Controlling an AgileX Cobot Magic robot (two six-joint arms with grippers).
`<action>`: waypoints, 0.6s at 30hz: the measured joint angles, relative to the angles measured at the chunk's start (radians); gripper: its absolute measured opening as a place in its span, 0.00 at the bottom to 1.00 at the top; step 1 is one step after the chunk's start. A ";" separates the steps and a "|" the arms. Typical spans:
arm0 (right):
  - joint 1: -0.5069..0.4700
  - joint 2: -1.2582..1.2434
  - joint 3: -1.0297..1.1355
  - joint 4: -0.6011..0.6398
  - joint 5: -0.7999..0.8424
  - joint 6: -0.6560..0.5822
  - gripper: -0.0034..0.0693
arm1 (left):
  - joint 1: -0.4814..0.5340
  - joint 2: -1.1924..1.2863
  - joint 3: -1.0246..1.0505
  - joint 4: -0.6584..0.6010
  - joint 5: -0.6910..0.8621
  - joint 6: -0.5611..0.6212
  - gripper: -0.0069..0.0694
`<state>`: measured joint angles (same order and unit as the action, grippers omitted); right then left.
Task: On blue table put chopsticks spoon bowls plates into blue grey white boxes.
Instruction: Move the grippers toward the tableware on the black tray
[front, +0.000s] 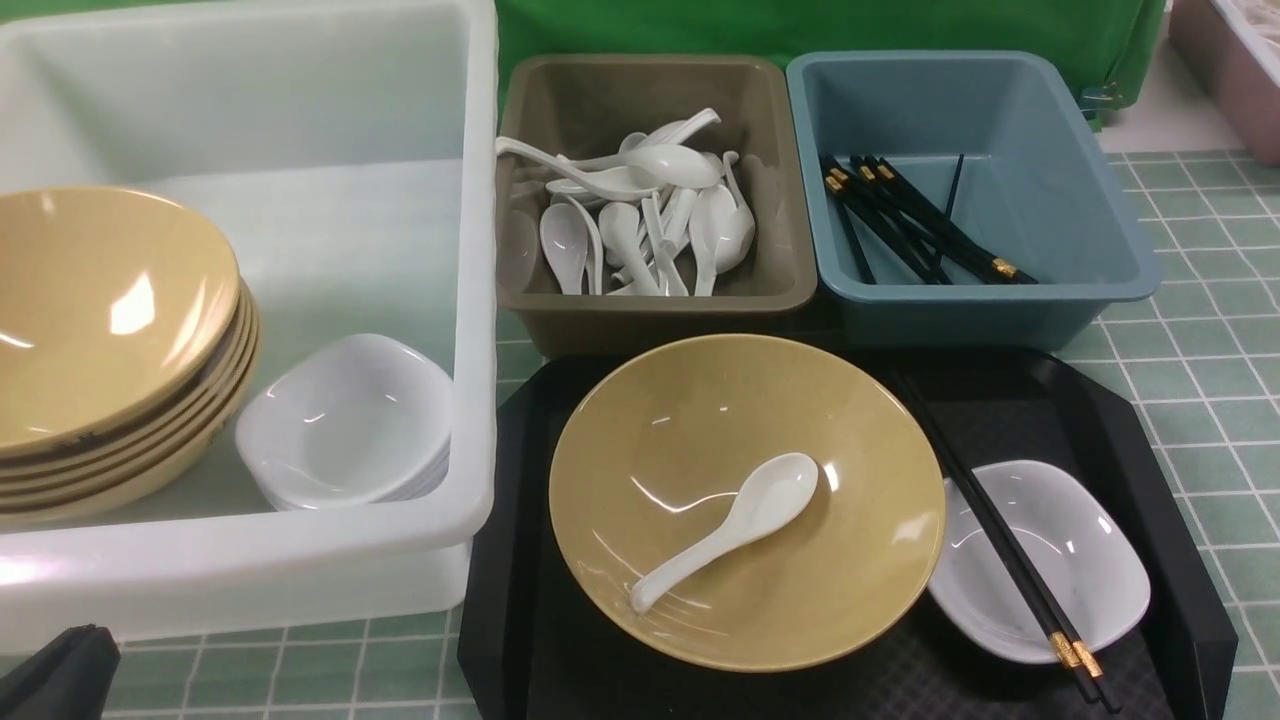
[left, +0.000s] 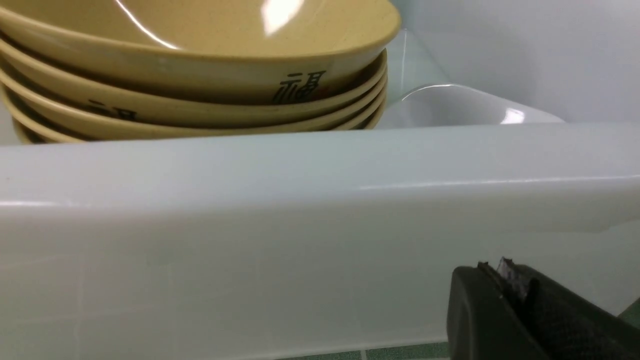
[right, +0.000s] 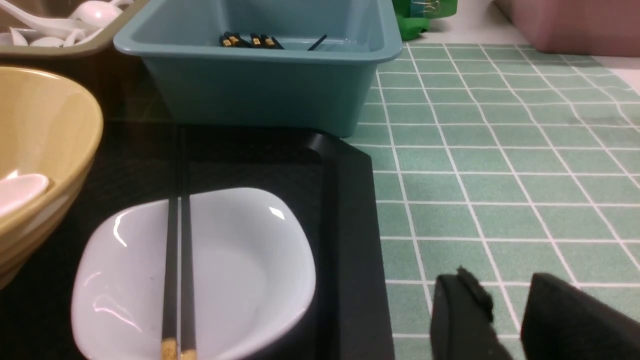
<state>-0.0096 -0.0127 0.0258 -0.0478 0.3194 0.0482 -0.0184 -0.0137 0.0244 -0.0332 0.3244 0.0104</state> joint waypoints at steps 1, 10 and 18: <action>0.000 0.000 0.000 0.000 0.000 0.000 0.37 | 0.000 0.000 0.000 0.005 0.000 0.000 0.10; 0.000 0.000 0.000 0.000 0.000 0.001 0.37 | 0.000 0.000 0.001 -0.004 -0.027 0.000 0.10; 0.000 0.000 0.000 0.011 0.000 0.059 0.37 | 0.000 0.000 0.001 -0.442 -0.063 -0.081 0.10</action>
<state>-0.0096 -0.0127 0.0258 -0.0366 0.3194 0.1074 -0.0184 -0.0137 0.0254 -0.4751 0.2610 -0.0708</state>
